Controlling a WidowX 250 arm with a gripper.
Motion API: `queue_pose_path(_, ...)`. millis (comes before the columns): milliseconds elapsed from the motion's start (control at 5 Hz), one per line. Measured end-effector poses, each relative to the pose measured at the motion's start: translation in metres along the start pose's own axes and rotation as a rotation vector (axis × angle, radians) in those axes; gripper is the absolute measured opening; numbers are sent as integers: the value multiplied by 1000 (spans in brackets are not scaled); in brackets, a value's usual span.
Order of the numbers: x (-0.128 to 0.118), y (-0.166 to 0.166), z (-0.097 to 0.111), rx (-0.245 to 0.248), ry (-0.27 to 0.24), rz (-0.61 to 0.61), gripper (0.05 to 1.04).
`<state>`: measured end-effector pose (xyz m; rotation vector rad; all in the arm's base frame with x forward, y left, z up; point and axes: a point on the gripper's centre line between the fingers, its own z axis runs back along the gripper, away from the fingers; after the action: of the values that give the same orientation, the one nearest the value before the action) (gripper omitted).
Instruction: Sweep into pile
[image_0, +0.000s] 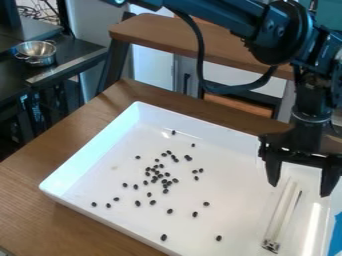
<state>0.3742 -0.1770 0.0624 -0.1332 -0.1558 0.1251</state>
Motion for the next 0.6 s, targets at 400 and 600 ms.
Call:
queue_pose_path(400,-3,0,-21,-5,8,-1,1001)
queue_pose_path(600,-6,2,-41,3,39,9,1001)
